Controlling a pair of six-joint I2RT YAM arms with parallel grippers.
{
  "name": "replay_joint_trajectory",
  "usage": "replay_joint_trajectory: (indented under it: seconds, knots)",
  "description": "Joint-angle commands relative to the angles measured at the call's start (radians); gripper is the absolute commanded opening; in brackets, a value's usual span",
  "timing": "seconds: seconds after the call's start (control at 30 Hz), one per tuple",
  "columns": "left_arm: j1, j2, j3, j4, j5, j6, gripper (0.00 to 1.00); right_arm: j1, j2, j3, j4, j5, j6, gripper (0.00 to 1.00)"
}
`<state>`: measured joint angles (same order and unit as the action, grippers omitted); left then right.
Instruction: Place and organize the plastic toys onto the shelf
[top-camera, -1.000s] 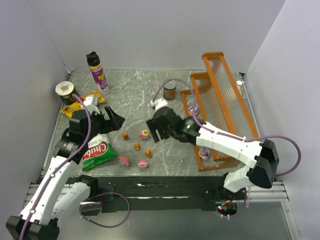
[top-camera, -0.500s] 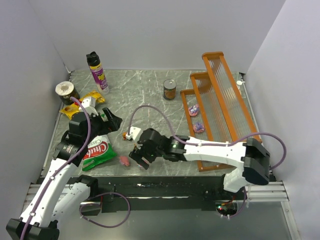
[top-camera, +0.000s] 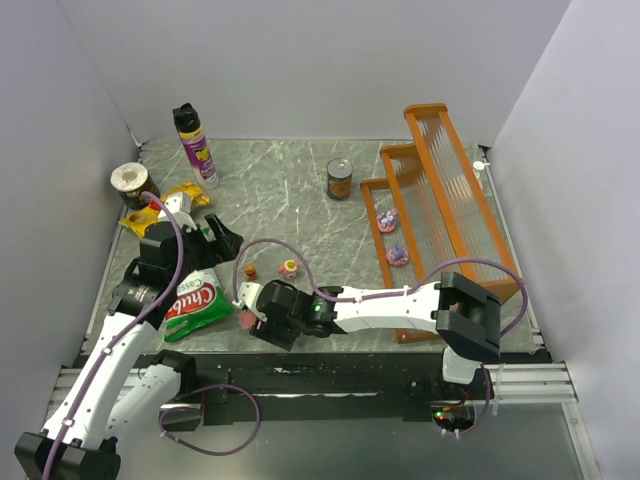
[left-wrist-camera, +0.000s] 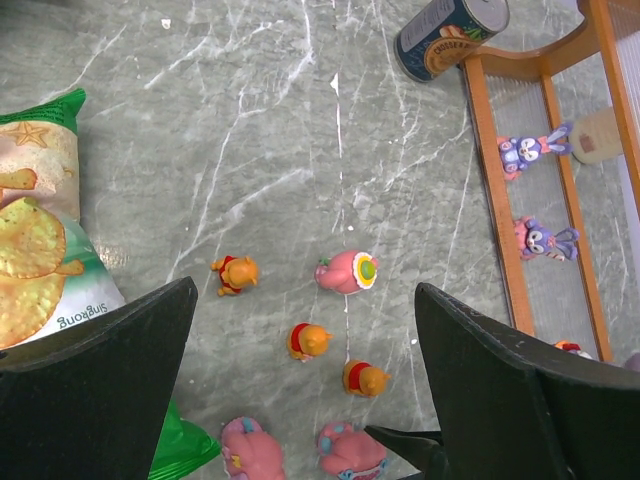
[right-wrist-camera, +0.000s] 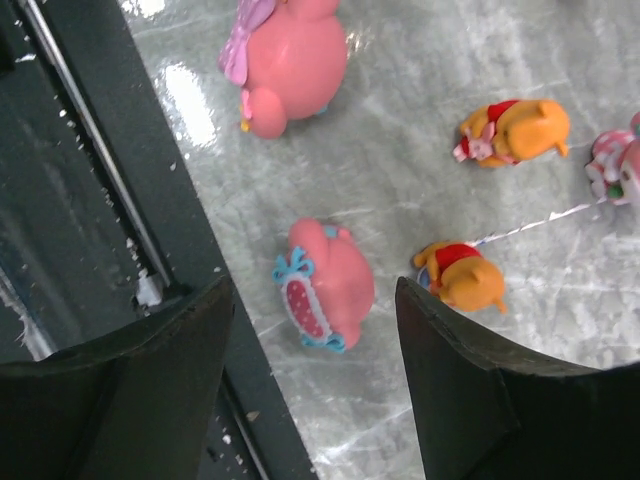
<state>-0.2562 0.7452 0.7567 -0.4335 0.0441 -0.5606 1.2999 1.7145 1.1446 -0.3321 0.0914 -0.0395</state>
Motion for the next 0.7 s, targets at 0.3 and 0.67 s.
replay_joint_trajectory:
  seconds: [0.3, 0.67]
  knots:
    - [0.005, -0.012, 0.006, 0.012, 0.005, 0.014, 0.96, -0.002, 0.094, 0.049, 0.005, 0.004, -0.002, 0.66]
    - [0.008, -0.017, 0.006, 0.013, 0.011, 0.014, 0.96, -0.001, 0.129, 0.084, -0.062, 0.053, 0.036, 0.14]
